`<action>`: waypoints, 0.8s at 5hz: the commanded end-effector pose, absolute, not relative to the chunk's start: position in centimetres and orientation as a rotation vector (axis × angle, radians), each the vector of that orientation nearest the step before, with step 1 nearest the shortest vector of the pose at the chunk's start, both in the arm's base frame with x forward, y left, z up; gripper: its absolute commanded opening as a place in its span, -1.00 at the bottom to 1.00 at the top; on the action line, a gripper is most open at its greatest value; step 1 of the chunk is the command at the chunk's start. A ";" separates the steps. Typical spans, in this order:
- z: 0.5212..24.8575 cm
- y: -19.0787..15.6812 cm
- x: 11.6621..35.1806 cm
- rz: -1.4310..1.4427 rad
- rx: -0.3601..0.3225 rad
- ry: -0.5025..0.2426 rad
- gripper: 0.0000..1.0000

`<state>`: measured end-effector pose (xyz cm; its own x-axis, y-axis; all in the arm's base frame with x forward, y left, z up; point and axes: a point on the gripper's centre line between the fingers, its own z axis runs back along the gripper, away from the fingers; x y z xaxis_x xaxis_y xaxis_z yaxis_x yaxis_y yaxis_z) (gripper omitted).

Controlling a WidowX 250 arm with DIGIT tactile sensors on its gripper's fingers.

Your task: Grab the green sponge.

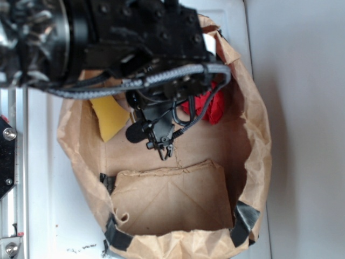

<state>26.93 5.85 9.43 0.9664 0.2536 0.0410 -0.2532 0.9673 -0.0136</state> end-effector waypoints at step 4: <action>14.6 6.0 27.7 0.244 -0.075 -0.166 -1.00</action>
<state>27.20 4.86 12.26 0.9703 0.2310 0.0723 -0.2238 0.9700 -0.0953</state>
